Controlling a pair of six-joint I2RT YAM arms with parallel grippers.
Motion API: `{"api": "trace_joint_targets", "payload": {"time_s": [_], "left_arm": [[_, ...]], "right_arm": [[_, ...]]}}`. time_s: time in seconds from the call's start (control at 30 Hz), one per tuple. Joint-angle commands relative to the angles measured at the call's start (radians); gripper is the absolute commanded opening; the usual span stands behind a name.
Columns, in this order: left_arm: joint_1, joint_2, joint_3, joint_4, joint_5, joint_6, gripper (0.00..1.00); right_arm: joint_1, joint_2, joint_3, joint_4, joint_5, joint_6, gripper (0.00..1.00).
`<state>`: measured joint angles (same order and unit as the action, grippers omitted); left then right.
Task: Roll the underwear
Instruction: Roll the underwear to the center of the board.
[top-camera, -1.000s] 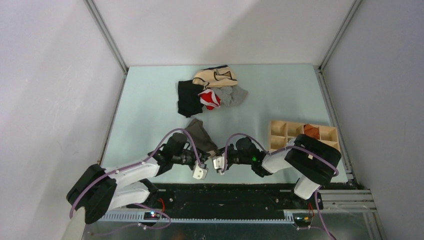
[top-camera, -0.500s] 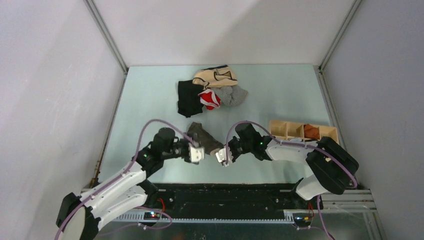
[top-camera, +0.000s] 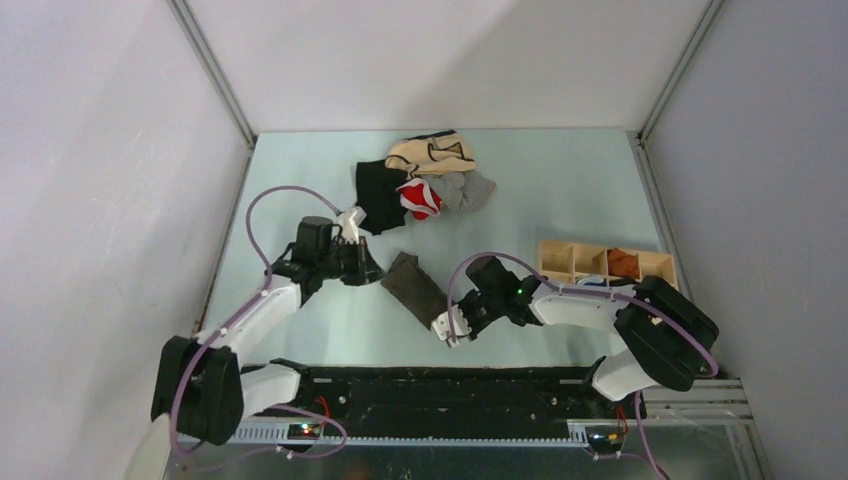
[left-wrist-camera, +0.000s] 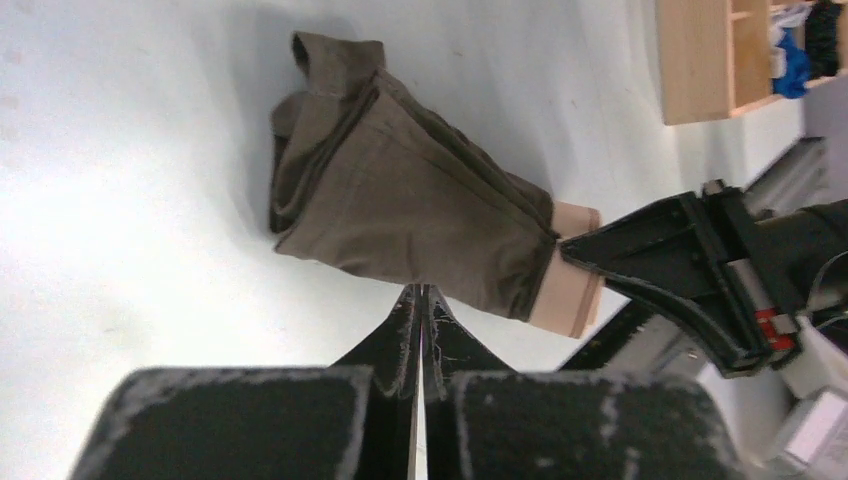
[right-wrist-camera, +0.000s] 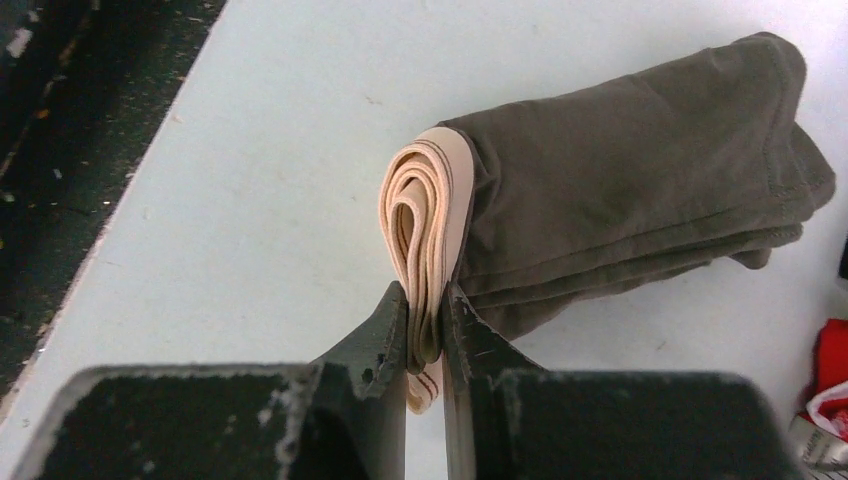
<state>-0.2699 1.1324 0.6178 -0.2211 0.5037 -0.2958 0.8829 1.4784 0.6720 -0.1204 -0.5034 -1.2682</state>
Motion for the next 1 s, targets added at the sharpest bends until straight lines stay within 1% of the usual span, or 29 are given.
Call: {"api": "trace_joint_targets", "payload": {"time_s": [0.0,0.13,0.23,0.4,0.47,0.67,0.77,0.83,0.97], "left_arm": [[-0.010,0.074,0.013,0.090,0.101,-0.154,0.00],[-0.029,0.184,0.027,0.158,0.062,-0.129,0.05],[-0.038,0.250,0.056,0.159,0.010,-0.089,0.09],[-0.060,0.354,0.092,0.190,-0.015,-0.043,0.23],[-0.077,0.388,0.116,0.205,-0.022,-0.034,0.27],[-0.112,0.522,0.205,0.265,-0.018,-0.018,0.27],[-0.117,0.575,0.260,0.284,-0.019,-0.013,0.27],[-0.113,0.580,0.289,0.289,-0.027,-0.008,0.28],[-0.060,0.564,0.339,0.282,-0.064,0.005,0.35]], "right_arm": [[0.027,-0.033,0.027,-0.104,0.009,0.032,0.00],[0.035,-0.023,0.081,-0.229,-0.003,0.031,0.00],[0.036,0.003,0.131,-0.334,-0.018,0.021,0.00],[0.034,0.060,0.213,-0.477,-0.044,-0.003,0.00],[0.032,0.095,0.257,-0.545,-0.060,-0.015,0.00],[0.015,0.235,0.422,-0.790,-0.117,-0.029,0.00],[-0.002,0.322,0.516,-0.869,-0.137,-0.021,0.00],[-0.008,0.359,0.557,-0.907,-0.146,-0.017,0.00],[-0.007,0.419,0.635,-0.976,-0.151,-0.022,0.00]]}}
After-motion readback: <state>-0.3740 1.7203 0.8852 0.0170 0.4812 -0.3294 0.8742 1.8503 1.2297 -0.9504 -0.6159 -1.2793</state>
